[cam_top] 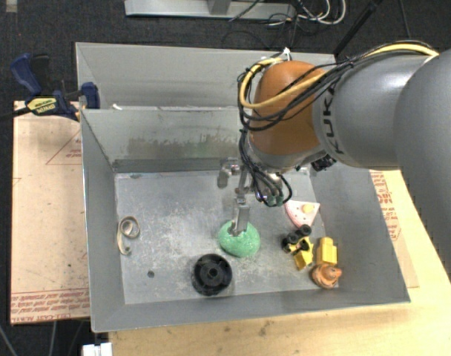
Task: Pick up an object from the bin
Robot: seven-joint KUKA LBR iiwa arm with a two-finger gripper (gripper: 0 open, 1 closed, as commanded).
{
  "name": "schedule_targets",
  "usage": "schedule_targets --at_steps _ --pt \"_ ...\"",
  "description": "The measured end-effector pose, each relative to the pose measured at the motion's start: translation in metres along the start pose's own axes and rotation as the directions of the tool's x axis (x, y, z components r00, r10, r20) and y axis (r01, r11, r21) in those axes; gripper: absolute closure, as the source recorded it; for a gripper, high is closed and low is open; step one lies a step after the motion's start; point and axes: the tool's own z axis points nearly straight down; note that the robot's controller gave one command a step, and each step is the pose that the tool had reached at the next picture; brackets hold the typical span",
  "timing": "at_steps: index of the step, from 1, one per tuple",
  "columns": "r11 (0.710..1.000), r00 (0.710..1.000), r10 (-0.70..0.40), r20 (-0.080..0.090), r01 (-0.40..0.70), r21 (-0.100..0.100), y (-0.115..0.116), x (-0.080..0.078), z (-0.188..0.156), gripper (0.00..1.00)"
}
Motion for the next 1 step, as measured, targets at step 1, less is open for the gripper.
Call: schedule_targets --at_steps 1 --pt "1.000 1.000 0.001 0.006 -0.001 0.000 -0.0002 -0.0013 -0.0048 0.00"
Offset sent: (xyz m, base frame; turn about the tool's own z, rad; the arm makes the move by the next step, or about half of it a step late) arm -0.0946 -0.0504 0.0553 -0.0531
